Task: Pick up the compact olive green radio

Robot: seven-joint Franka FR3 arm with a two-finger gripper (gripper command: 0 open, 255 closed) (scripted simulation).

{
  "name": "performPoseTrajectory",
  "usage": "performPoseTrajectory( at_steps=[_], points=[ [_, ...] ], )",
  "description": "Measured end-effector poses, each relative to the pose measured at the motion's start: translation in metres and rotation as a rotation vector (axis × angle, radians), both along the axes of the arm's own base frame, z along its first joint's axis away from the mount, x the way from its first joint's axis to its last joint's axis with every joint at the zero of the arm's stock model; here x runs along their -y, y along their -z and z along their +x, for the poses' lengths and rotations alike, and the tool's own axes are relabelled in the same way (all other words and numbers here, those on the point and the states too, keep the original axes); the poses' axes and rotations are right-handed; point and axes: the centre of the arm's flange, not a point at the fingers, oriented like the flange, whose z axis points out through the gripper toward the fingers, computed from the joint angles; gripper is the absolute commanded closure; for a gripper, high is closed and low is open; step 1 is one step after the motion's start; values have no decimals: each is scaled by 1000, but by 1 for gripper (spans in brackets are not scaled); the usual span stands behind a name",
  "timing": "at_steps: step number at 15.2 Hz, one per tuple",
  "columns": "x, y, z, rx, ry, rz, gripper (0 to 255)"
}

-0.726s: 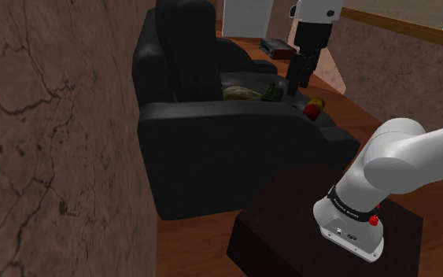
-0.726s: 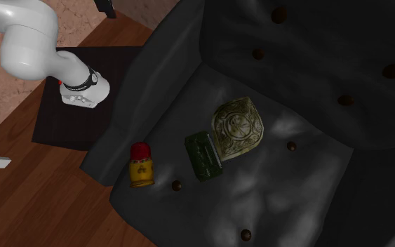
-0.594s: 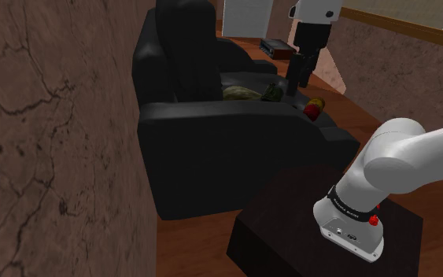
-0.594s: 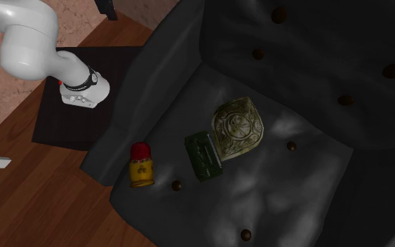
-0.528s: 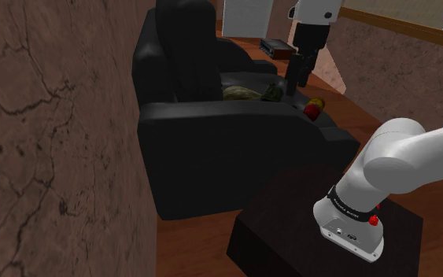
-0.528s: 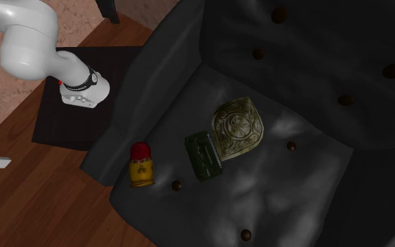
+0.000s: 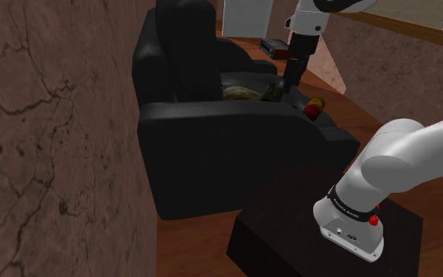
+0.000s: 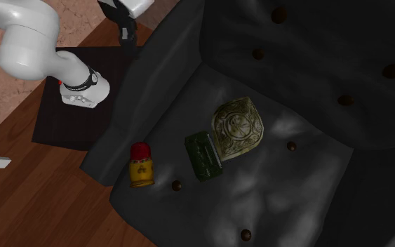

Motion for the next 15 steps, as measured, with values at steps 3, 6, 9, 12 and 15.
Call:
performPoseTrajectory(
  at_steps=[3, 6, 9, 12, 15],
  points=[
    [34, 12, 21, 13, -18, 2, 0],
    [62, 26, 37, 25, -36, 4, 0],
    [92, 41, 58, 38, -55, 7, 0],
    [124, 51, 80, 50, -72, 9, 0],
    [152, 67, 101, 63, -90, 11, 0]
  ],
)
